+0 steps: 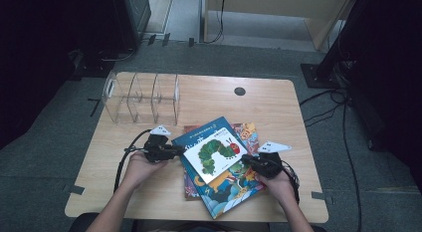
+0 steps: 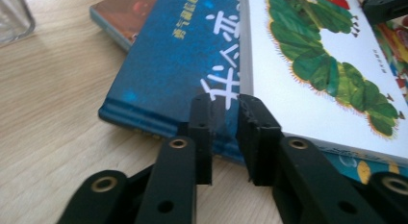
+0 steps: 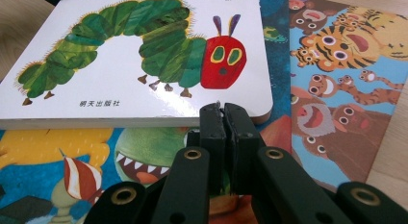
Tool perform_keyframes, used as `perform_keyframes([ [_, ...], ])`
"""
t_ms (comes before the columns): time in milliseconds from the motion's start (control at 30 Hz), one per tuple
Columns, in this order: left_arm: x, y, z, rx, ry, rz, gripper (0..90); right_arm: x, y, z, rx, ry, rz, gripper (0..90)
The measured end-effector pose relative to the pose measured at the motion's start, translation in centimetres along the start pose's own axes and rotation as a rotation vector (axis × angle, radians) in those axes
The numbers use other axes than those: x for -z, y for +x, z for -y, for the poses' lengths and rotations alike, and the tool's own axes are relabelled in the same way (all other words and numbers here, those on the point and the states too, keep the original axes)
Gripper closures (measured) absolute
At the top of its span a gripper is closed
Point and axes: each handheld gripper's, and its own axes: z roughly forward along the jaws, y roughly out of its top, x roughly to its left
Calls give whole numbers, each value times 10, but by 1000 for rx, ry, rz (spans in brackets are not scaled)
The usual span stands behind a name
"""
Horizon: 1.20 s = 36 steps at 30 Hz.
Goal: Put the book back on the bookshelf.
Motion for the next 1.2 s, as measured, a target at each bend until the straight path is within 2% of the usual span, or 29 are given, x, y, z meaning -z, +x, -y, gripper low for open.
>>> perform_keyframes([
  [200,6,0,4,-13,-16,-15,695,-5,1,-5,11,11,0,872],
  [367,9,1,8,-8,-8,-9,674,-8,2,-9,21,19,-2,871],
  [467,11,1,11,-10,-10,-16,598,-10,3,-11,24,26,-6,871],
  [500,12,1,12,-11,-11,-22,598,-10,3,-11,24,26,-6,871],
  [633,14,3,14,-10,-4,-43,465,-14,3,-13,26,23,-19,871],
  [700,17,3,14,-3,-15,-46,446,-14,3,-14,26,25,-20,871],
  [733,19,4,14,5,-27,-38,387,-16,5,-16,37,32,-23,871],
  [800,23,4,13,23,-56,-15,362,-18,7,-17,48,33,-28,875],
  [833,23,4,13,23,-56,-15,340,-18,7,-17,48,33,-28,875],
  [867,24,2,13,23,-67,-20,340,-19,8,-17,58,32,-25,875],
  [967,23,-2,12,13,-51,-56,280,-22,11,-19,82,28,-10,882],
  [1100,23,-4,11,9,-51,-70,249,-24,14,-22,96,38,2,887],
  [1200,24,-5,9,19,-50,-63,250,-26,17,-21,124,28,12,894],
])
